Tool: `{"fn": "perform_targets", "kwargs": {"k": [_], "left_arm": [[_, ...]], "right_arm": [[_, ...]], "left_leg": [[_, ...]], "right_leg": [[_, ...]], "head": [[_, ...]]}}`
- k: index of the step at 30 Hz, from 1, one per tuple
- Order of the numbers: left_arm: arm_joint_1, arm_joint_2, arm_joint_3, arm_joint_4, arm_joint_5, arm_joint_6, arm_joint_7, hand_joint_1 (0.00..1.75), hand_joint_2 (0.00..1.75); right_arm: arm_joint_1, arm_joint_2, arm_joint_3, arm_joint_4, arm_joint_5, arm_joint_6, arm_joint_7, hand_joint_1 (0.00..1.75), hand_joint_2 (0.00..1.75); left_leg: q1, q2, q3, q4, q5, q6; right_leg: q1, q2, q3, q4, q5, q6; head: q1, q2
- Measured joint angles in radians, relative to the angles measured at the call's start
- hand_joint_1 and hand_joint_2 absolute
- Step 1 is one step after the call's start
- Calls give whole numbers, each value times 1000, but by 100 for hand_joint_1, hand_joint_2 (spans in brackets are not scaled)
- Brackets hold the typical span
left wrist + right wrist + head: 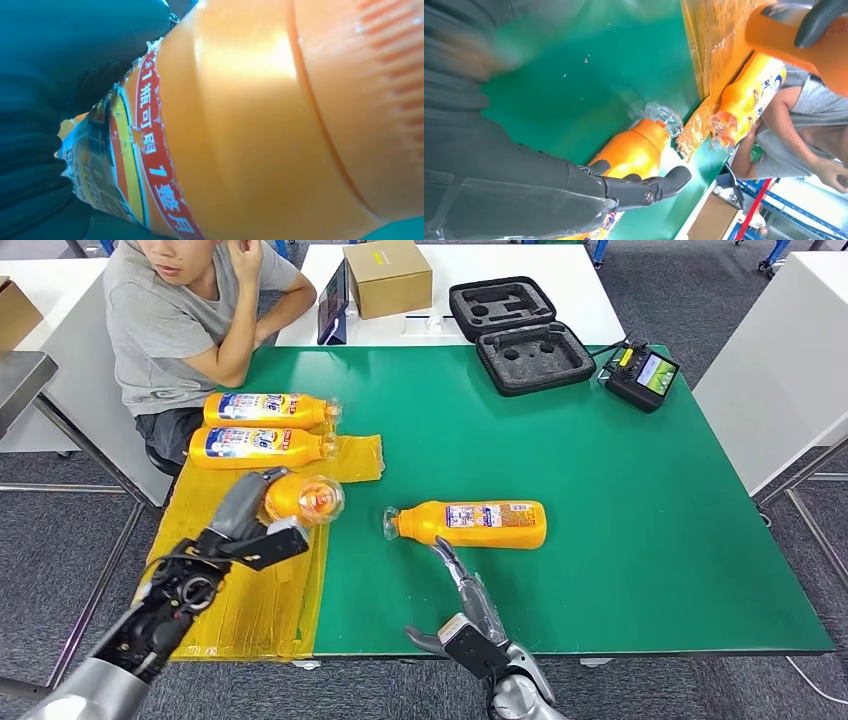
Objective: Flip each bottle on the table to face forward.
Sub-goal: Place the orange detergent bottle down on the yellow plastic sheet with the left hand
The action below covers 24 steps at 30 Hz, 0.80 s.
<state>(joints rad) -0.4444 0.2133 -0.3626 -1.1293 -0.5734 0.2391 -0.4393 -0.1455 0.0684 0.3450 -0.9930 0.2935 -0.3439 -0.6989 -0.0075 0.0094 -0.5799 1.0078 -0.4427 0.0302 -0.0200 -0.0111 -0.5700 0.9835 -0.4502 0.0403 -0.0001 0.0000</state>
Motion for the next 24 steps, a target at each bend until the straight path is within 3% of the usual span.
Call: {"fn": "perform_targets", "kwargs": {"k": [5, 11, 21, 24], "left_arm": [[-61, 76, -4, 36, -29, -94, 32, 175, 175], [-128, 136, -44, 98, -107, -170, 63, 175, 175], [-194, 166, -100, 147, -142, -188, 80, 175, 175], [-231, 170, -124, 160, -168, -256, 86, 175, 175]], "right_arm": [[-5, -2, 11, 0, -13, 7, 0, 0, 175], [-8, -9, 23, 0, -27, 4, 0, 0, 175], [-12, -19, 32, 0, -30, 3, 0, 0, 175], [-12, -20, 32, 0, -30, 1, 0, 0, 175]], "left_leg": [[1, 0, 0, 0, 1, -1], [1, 0, 0, 0, 1, -1], [1, 0, -1, 0, 1, -1], [1, 0, -1, 0, 1, -1]], "right_leg": [[1, 0, 0, 0, 0, 0], [2, 0, 0, 0, 0, 0], [2, 0, 0, 0, 0, 0], [2, -1, -1, 0, 1, -1]], "head": [[0, 0], [0, 0], [0, 0], [0, 0]]}}
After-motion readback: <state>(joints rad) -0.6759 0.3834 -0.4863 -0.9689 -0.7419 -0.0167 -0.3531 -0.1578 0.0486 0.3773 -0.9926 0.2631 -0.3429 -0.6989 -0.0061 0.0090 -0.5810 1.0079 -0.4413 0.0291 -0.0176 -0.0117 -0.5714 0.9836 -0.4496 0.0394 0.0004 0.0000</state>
